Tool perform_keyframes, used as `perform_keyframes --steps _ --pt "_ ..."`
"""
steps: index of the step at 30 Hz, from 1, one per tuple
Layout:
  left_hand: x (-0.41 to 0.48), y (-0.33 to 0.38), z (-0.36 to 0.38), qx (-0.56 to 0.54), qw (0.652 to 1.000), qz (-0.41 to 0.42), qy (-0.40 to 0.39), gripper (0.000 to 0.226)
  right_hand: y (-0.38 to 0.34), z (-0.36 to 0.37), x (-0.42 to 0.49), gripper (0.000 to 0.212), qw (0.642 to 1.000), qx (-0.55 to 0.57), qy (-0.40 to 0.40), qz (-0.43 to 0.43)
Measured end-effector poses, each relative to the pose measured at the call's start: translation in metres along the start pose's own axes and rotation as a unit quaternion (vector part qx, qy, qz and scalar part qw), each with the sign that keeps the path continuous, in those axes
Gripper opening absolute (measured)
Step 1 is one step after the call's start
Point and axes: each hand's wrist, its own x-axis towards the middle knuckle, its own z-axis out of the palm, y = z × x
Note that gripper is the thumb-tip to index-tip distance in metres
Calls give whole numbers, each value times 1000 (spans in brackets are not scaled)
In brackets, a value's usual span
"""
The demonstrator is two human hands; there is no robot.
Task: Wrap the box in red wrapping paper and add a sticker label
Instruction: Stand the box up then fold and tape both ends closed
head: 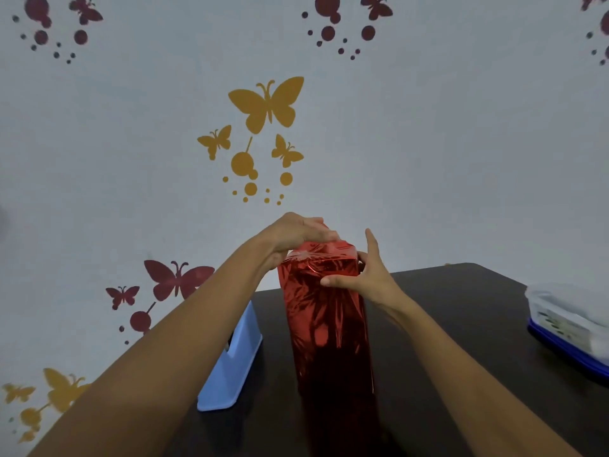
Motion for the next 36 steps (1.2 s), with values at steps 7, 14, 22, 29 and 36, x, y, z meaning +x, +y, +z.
perform_keyframes --steps 7,14,22,29,36 --pt "12 -3 1 -5 998 -53 -27 10 6 -1 0 133 1000 13 8 -13" --pt "17 -4 3 36 995 -90 -37 17 10 0 2 129 999 8 21 -34" --pt "13 -5 9 31 997 -69 -8 26 11 0 0 124 998 14 34 -47" --pt "6 -8 19 100 994 5 49 33 11 0 1 122 997 21 35 -66" --pt "25 -11 20 165 978 -72 103 126 12 1 0 128 997 7 32 -76"
